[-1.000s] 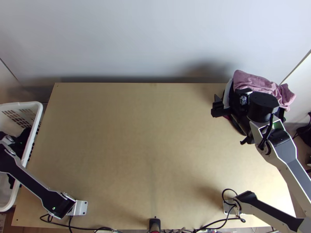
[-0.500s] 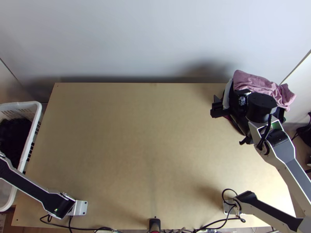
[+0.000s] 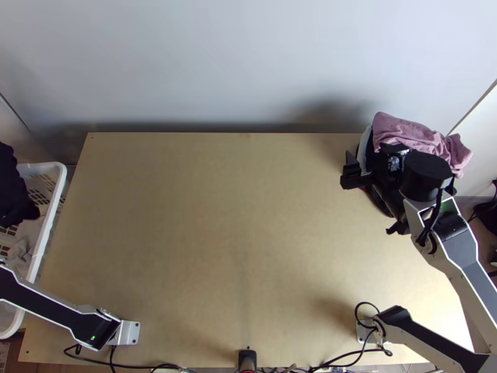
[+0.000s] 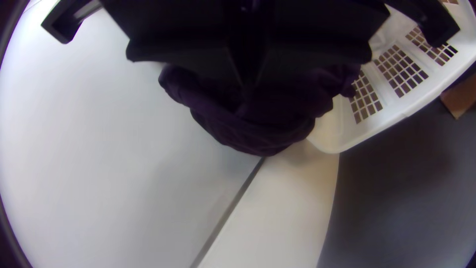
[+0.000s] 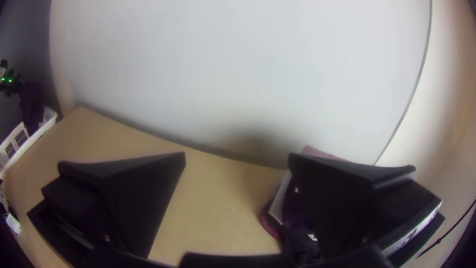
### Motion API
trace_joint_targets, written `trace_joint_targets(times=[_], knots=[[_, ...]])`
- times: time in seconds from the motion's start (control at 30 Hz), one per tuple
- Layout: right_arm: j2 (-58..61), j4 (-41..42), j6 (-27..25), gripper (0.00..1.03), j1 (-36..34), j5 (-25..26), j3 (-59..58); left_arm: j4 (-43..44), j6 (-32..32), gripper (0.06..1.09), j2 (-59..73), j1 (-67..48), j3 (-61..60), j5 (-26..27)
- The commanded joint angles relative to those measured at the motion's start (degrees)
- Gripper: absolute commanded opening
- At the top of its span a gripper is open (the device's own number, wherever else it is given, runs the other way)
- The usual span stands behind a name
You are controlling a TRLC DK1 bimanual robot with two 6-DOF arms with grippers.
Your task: Fold the t-shirt
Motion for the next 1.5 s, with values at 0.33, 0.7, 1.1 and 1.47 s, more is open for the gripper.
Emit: trace_joint_targets(times=[0.33,0.7,1.1,1.47], knots=[[-5.4,1.1,0.5,0.96,-0.6,0.0,-5.9,-12.8,0.2,0.1,-15.4,-6.2,-6.2,5.8],[-15.0,2.2,0.5,0.96,0.3,0.0,-18.5,-4.6,-1.8,0.1,-32.8,-27.8,-32.5,0.9],[-22.1,3.5,2.1,0.96,0.0,0.0,-25.3,2.6,-16.8,0.1,-35.2,-61.3,-38.4,-13.4],[-28.4,3.6,4.5,0.96,-1.6,-0.1,-31.0,3.5,-27.5,0.1,-25.0,-91.8,-28.9,-25.2]])
